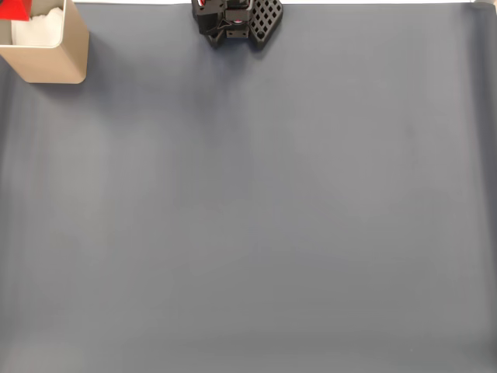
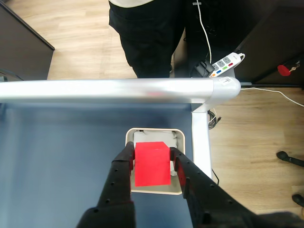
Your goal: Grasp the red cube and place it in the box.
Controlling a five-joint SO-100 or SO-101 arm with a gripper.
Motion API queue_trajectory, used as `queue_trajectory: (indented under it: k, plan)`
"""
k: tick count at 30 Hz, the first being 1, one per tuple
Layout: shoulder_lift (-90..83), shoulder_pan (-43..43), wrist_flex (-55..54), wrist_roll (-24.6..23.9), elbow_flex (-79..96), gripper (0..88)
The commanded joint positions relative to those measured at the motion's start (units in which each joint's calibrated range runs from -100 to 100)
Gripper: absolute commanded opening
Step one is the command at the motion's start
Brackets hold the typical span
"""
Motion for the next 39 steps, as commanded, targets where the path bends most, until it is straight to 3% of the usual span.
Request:
queue_trajectory:
  k: [1, 7, 14, 39]
  plan:
    - [-2.9, 0.5, -1.2, -0.6, -1.5, 27.2]
    - [-3.4, 0.6, -1.2, -0.2, -0.5, 39.7]
    - [-3.5, 0.6, -1.1, -0.1, -0.1, 46.2]
    - [-4.2, 0.7, -5.2, -1.3, 2.0, 48.5]
